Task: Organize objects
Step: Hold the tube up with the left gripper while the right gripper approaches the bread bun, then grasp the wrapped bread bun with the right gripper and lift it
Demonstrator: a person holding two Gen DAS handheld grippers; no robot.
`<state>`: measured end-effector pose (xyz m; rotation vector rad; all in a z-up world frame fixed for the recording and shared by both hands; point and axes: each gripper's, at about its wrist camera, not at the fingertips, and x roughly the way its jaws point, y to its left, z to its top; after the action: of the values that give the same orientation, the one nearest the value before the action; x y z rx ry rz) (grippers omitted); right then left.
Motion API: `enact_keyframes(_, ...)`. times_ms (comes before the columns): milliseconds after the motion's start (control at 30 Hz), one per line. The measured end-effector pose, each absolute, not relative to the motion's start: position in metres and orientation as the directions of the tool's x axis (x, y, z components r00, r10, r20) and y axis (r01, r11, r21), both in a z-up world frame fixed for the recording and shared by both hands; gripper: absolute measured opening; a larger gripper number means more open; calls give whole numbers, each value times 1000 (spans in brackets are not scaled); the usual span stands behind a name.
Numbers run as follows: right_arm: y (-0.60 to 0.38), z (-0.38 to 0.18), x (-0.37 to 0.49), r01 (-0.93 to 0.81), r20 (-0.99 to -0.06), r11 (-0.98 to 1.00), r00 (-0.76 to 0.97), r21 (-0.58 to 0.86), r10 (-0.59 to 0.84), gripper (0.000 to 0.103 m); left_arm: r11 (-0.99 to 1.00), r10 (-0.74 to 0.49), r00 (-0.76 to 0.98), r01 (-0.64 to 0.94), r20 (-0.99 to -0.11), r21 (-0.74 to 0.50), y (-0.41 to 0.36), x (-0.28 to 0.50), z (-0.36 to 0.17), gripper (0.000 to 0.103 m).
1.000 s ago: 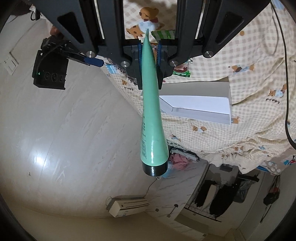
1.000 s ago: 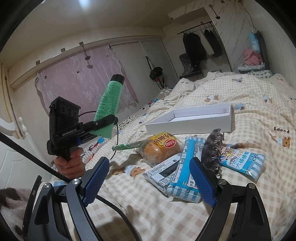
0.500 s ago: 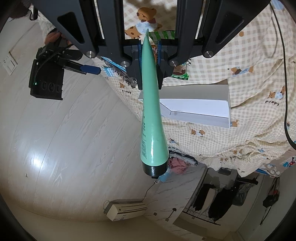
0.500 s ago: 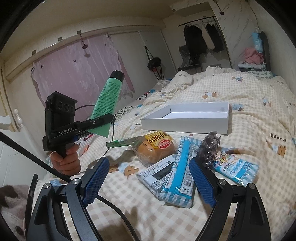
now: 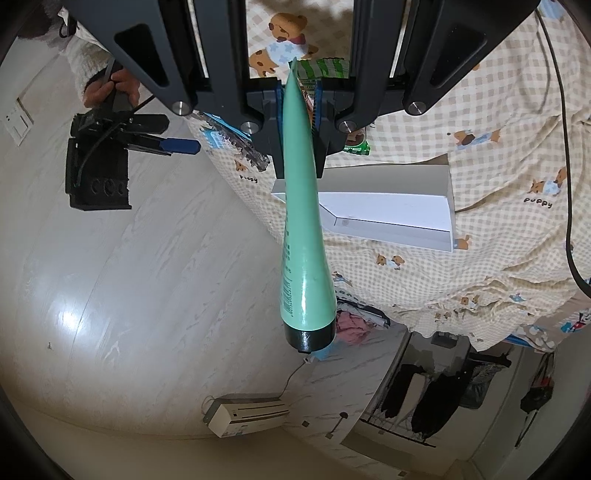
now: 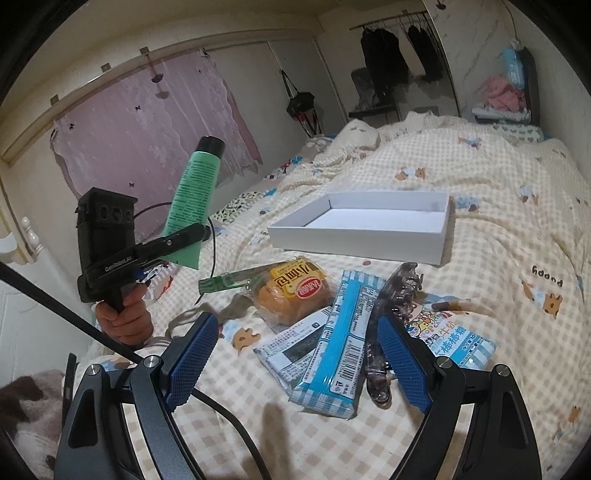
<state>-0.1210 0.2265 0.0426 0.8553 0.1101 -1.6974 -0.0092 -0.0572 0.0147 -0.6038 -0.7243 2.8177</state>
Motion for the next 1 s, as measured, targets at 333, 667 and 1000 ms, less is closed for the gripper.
enact_keyframes(333,175,51,-123,866,-679,-332,12,374,-734,89,-870,258,-900,-58,-351,-490,-57,-10,14,13)
enact_keyframes(667,108,15,-145,682,-824,-532,192,503,-532,89,-870,236,-911,-44,-337,-491,-62,-4,20,13)
enact_keyframes(1000,112,12,-159,636,-837,-592,164,494,-523,52,-871,234,-910,-40,-342,-490,-62,-6,19,13)
